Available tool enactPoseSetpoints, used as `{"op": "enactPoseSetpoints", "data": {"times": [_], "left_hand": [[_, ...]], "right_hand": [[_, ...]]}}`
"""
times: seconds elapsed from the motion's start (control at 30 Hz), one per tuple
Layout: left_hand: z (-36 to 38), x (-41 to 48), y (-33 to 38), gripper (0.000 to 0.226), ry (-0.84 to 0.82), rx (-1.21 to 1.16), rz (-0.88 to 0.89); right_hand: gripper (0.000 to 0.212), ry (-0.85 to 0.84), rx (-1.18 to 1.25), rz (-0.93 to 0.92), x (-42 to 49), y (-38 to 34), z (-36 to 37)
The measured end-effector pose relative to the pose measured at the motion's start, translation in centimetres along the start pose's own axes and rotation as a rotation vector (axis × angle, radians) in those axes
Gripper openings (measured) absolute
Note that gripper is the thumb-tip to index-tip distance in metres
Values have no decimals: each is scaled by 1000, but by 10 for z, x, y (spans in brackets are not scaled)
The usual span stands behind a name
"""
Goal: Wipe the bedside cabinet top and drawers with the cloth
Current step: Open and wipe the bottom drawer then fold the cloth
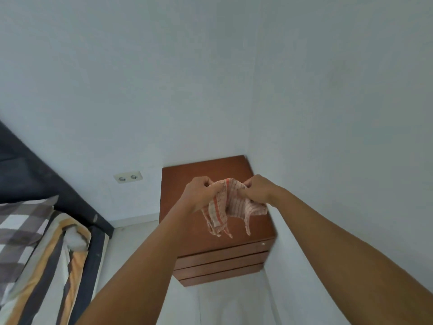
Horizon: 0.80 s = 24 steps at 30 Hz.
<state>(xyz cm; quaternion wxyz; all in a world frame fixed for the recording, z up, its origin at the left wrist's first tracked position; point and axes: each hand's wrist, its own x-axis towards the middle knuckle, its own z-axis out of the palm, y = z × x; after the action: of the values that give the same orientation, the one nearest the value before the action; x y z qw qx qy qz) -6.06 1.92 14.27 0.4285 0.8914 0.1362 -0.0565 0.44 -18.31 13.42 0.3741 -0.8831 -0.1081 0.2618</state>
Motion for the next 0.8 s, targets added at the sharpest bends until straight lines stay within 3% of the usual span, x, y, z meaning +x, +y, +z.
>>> {"op": "enactPoseSetpoints", "data": {"times": [0.1,0.2,0.27,0.33,0.4,0.47,0.53,0.6,0.7,0.8], "left_hand": [[7,10,18,43,-129,-103,-25],[5,11,30,44,-395,-305,-109],[-2,15,29,44,-502,-384,-121],[-2,22,15,34,-438,-435,-125],[6,32,-8,18,-179,-368,-82],[18,39,-32,24,-61,-268,-88],[36,40,-49,32,-251,-275,-156],[56,39,-63,16,-373,-322,-222],[87,43,-82,10,-327,-359,-302],[120,56,-96,10,-338,-234,-382]], "right_hand": [[56,-21,232,146,13,-7,10],[42,-93,696,226,18,-8,5],[47,-203,891,219,16,-4,1],[42,-280,873,162,18,3,3],[30,-228,785,128,22,10,10],[28,-166,815,162,27,22,17],[28,-178,880,199,29,35,25],[25,-179,902,259,34,55,35],[23,-99,757,395,44,90,54],[23,14,566,496,56,123,68]]}}
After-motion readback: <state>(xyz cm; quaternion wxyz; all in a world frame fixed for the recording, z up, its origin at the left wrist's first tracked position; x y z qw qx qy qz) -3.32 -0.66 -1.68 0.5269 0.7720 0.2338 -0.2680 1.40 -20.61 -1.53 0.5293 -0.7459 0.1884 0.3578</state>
